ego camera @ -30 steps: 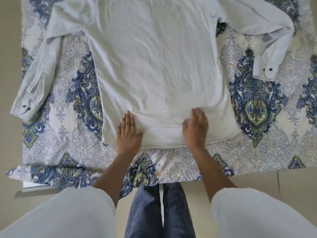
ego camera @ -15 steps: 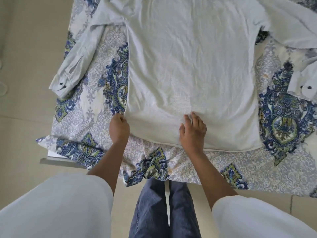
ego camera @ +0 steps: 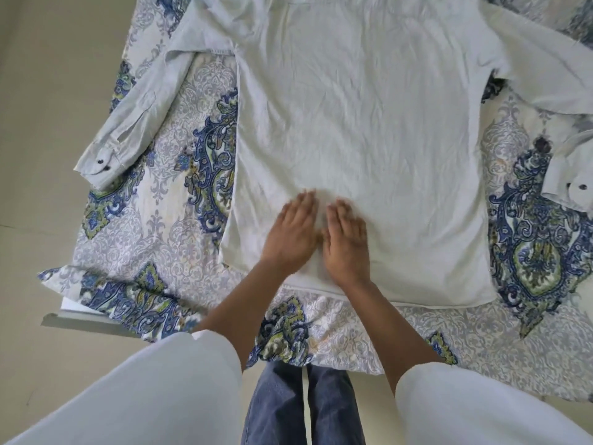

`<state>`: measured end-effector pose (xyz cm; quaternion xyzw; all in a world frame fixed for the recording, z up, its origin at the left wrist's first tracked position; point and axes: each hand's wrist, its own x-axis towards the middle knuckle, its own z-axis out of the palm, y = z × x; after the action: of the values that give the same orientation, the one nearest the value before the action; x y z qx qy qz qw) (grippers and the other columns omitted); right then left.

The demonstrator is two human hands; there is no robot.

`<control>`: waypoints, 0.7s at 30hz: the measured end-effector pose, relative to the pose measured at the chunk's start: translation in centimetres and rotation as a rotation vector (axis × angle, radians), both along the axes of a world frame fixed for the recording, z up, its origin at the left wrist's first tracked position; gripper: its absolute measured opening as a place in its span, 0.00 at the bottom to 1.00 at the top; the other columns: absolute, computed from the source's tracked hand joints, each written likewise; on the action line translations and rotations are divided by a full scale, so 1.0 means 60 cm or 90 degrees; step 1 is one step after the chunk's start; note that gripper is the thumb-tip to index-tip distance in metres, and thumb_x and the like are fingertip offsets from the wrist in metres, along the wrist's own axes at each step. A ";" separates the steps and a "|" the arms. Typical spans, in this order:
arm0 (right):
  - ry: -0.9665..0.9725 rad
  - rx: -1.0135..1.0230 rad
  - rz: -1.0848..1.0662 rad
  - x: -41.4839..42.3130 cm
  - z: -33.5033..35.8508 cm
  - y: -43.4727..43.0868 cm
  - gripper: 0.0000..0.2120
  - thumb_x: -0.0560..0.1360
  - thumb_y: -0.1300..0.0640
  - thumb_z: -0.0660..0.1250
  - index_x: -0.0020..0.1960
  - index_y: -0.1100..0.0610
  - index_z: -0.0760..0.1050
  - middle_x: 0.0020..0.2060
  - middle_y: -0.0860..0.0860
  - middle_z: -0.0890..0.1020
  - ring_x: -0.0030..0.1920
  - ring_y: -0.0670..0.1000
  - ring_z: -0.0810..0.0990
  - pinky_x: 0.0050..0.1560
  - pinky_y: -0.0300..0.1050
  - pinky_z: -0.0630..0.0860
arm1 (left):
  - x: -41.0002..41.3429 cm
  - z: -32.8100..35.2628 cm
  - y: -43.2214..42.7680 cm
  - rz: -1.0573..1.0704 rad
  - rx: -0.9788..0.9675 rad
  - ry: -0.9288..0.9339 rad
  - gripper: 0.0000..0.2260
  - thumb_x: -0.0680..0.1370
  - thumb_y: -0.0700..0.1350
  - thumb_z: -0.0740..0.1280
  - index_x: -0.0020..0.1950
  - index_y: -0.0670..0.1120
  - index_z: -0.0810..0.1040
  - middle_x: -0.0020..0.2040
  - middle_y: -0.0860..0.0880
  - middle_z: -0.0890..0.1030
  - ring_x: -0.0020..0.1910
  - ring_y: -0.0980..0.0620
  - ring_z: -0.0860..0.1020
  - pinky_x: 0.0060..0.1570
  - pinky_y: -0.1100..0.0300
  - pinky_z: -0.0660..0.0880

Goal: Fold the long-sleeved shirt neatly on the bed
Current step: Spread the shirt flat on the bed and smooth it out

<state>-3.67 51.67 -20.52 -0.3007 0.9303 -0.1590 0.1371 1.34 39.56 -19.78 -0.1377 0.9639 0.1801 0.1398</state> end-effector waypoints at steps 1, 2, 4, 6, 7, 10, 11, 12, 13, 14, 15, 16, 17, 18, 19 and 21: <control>0.004 0.019 0.037 -0.011 -0.013 0.005 0.26 0.78 0.50 0.47 0.74 0.58 0.59 0.74 0.55 0.62 0.75 0.54 0.58 0.73 0.56 0.57 | -0.003 -0.020 -0.005 -0.045 -0.021 -0.032 0.29 0.80 0.56 0.42 0.76 0.43 0.41 0.78 0.46 0.40 0.76 0.48 0.41 0.75 0.48 0.45; 0.021 0.045 0.060 -0.026 -0.027 0.020 0.26 0.79 0.49 0.46 0.75 0.57 0.56 0.75 0.53 0.59 0.75 0.52 0.54 0.74 0.56 0.54 | 0.000 -0.036 -0.017 -0.043 -0.045 -0.043 0.31 0.79 0.60 0.40 0.76 0.45 0.37 0.76 0.48 0.36 0.76 0.50 0.37 0.75 0.49 0.40; 0.065 0.101 0.024 -0.061 -0.044 0.069 0.27 0.79 0.46 0.45 0.76 0.54 0.50 0.76 0.51 0.54 0.76 0.52 0.50 0.74 0.57 0.48 | 0.025 -0.053 -0.053 0.011 -0.113 -0.043 0.33 0.78 0.63 0.39 0.76 0.46 0.35 0.75 0.49 0.33 0.75 0.50 0.35 0.74 0.50 0.36; 0.077 0.126 -0.137 -0.096 -0.044 0.110 0.29 0.78 0.45 0.43 0.76 0.56 0.50 0.76 0.54 0.54 0.76 0.54 0.50 0.74 0.59 0.46 | 0.048 -0.052 -0.090 0.070 -0.159 -0.041 0.33 0.79 0.63 0.40 0.76 0.46 0.34 0.76 0.48 0.33 0.75 0.50 0.35 0.74 0.51 0.35; 0.067 0.125 -0.218 -0.108 -0.038 0.111 0.31 0.77 0.44 0.43 0.76 0.59 0.52 0.76 0.56 0.55 0.76 0.55 0.51 0.73 0.61 0.47 | 0.047 -0.046 -0.100 0.094 -0.155 -0.031 0.32 0.79 0.63 0.40 0.76 0.45 0.35 0.76 0.48 0.34 0.75 0.49 0.35 0.73 0.52 0.35; 0.083 0.043 -0.163 -0.107 -0.027 0.031 0.29 0.76 0.48 0.50 0.72 0.63 0.61 0.72 0.61 0.64 0.73 0.59 0.61 0.70 0.63 0.55 | -0.016 -0.040 -0.076 0.052 -0.117 0.033 0.30 0.80 0.59 0.43 0.75 0.46 0.37 0.76 0.48 0.37 0.75 0.50 0.38 0.73 0.53 0.35; 0.083 0.020 -0.080 -0.104 -0.029 -0.005 0.27 0.77 0.50 0.51 0.71 0.61 0.63 0.72 0.59 0.66 0.73 0.58 0.62 0.70 0.62 0.56 | -0.048 -0.046 -0.065 0.011 -0.117 0.053 0.29 0.80 0.58 0.43 0.75 0.46 0.39 0.77 0.49 0.40 0.75 0.51 0.40 0.74 0.50 0.38; 0.076 0.013 -0.009 -0.107 -0.033 -0.030 0.26 0.77 0.50 0.51 0.72 0.60 0.63 0.72 0.57 0.65 0.73 0.56 0.62 0.71 0.60 0.55 | -0.076 -0.048 -0.063 -0.016 -0.112 0.067 0.28 0.80 0.58 0.43 0.75 0.46 0.40 0.78 0.49 0.43 0.75 0.52 0.40 0.74 0.49 0.41; 0.074 0.023 0.030 -0.116 -0.035 -0.040 0.26 0.77 0.50 0.50 0.72 0.58 0.63 0.73 0.55 0.65 0.74 0.55 0.61 0.71 0.59 0.54 | -0.095 -0.049 -0.072 -0.016 -0.107 0.064 0.28 0.79 0.59 0.42 0.75 0.47 0.39 0.78 0.49 0.43 0.75 0.53 0.40 0.75 0.49 0.42; 0.075 0.036 0.038 -0.139 -0.040 -0.042 0.26 0.77 0.49 0.49 0.72 0.57 0.64 0.73 0.54 0.65 0.73 0.54 0.62 0.71 0.59 0.55 | -0.109 -0.053 -0.094 0.007 -0.111 0.052 0.29 0.79 0.60 0.40 0.75 0.48 0.37 0.77 0.50 0.42 0.74 0.54 0.38 0.75 0.50 0.41; 0.090 0.053 0.020 -0.166 -0.048 -0.033 0.26 0.77 0.49 0.48 0.72 0.57 0.64 0.72 0.54 0.65 0.73 0.55 0.62 0.71 0.60 0.55 | -0.117 -0.058 -0.124 0.040 -0.121 0.043 0.29 0.79 0.61 0.39 0.74 0.49 0.36 0.77 0.50 0.39 0.74 0.53 0.37 0.74 0.51 0.39; 0.107 0.074 -0.014 -0.198 -0.054 -0.021 0.26 0.77 0.48 0.47 0.72 0.56 0.63 0.73 0.54 0.64 0.74 0.55 0.61 0.71 0.60 0.53 | -0.121 -0.060 -0.153 0.078 -0.139 0.032 0.29 0.79 0.62 0.39 0.75 0.49 0.35 0.76 0.50 0.37 0.75 0.52 0.37 0.73 0.52 0.38; 0.103 0.100 -0.069 -0.231 -0.056 -0.010 0.26 0.78 0.48 0.46 0.74 0.54 0.60 0.75 0.54 0.60 0.75 0.55 0.57 0.72 0.60 0.50 | -0.125 -0.059 -0.179 0.116 -0.164 0.018 0.30 0.79 0.62 0.40 0.75 0.48 0.35 0.77 0.49 0.37 0.75 0.50 0.37 0.73 0.52 0.37; 0.091 0.115 -0.134 -0.258 -0.055 -0.007 0.26 0.79 0.48 0.46 0.75 0.54 0.56 0.76 0.54 0.56 0.76 0.55 0.53 0.73 0.60 0.46 | -0.134 -0.054 -0.196 0.151 -0.184 0.007 0.31 0.80 0.61 0.40 0.75 0.46 0.35 0.77 0.47 0.37 0.76 0.48 0.37 0.73 0.52 0.36; 0.079 0.114 -0.175 -0.277 -0.051 -0.018 0.26 0.79 0.48 0.47 0.76 0.54 0.54 0.76 0.54 0.54 0.76 0.55 0.50 0.73 0.60 0.44 | -0.151 -0.048 -0.203 0.170 -0.183 0.006 0.31 0.80 0.60 0.42 0.75 0.44 0.36 0.77 0.45 0.38 0.76 0.47 0.37 0.74 0.51 0.37; 0.107 0.070 -0.111 -0.284 -0.042 -0.068 0.26 0.78 0.47 0.47 0.75 0.53 0.57 0.76 0.55 0.56 0.76 0.57 0.53 0.72 0.61 0.44 | -0.197 -0.045 -0.186 0.091 -0.154 0.045 0.30 0.81 0.58 0.45 0.76 0.43 0.38 0.77 0.45 0.40 0.76 0.47 0.39 0.74 0.51 0.38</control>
<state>-20.72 47.61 -23.05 -0.2231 0.9684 -0.0932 0.0610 -10.46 28.37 -22.48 -0.2152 0.9706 0.0769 0.0754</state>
